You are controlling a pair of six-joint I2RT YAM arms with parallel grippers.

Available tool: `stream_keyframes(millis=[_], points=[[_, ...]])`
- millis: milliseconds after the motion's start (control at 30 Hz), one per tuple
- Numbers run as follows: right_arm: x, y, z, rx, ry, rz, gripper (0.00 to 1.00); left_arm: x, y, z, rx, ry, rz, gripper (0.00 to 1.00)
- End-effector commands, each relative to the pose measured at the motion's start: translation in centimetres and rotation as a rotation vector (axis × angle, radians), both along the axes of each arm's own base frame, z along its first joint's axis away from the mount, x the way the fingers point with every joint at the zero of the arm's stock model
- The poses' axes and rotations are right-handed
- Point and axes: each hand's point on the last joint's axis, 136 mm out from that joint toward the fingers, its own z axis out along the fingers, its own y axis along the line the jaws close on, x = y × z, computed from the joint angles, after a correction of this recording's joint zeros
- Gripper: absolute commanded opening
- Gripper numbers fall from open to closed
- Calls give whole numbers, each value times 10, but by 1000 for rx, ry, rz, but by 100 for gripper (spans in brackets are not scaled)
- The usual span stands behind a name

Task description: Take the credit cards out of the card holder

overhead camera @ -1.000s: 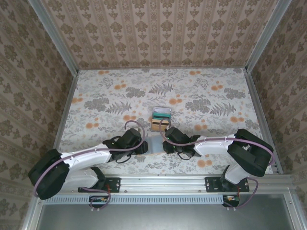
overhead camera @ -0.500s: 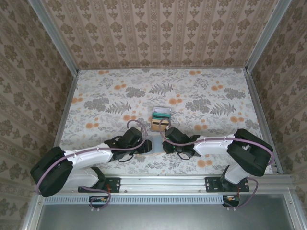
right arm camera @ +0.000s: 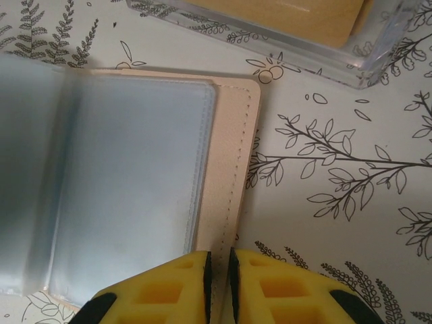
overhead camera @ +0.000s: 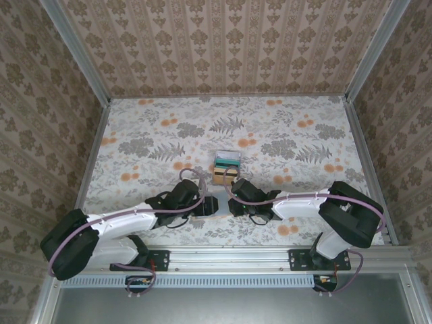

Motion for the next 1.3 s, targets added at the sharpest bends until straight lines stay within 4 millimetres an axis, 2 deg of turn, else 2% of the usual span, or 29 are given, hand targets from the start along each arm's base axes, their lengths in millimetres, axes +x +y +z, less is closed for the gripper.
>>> stream_keyframes(millis=[0, 100, 333, 567, 600, 700, 800, 933, 1133, 1267], points=[[-13, 0, -15, -28, 59, 17, 19, -1, -11, 11, -36, -35, -46, 79], [-13, -1, -15, -26, 55, 10, 19, -2, -20, 17, -53, -53, -70, 76], [-8, -15, -4, -13, -2, -59, 19, 0, -39, 32, -85, -90, -102, 58], [-4, -37, 9, -11, -61, -131, 21, 1, -57, 26, -88, -70, -129, 51], [-4, -38, 16, 9, -76, -136, 21, 1, -59, 25, -88, -66, -128, 50], [-4, -39, 21, 20, -83, -135, 21, 1, -58, 20, -81, -58, -122, 48], [-5, -36, 24, 28, -80, -123, 21, 2, -50, 19, -62, -66, -102, 47], [-5, -26, 30, 53, -79, -87, 22, 6, -23, 20, -20, -85, -37, 42], [-2, 2, 46, 125, -75, -29, 21, 7, 30, 9, 54, -71, 72, 26], [-1, 24, 50, 148, -55, 14, 19, 4, 50, 1, 51, -51, 119, 12]])
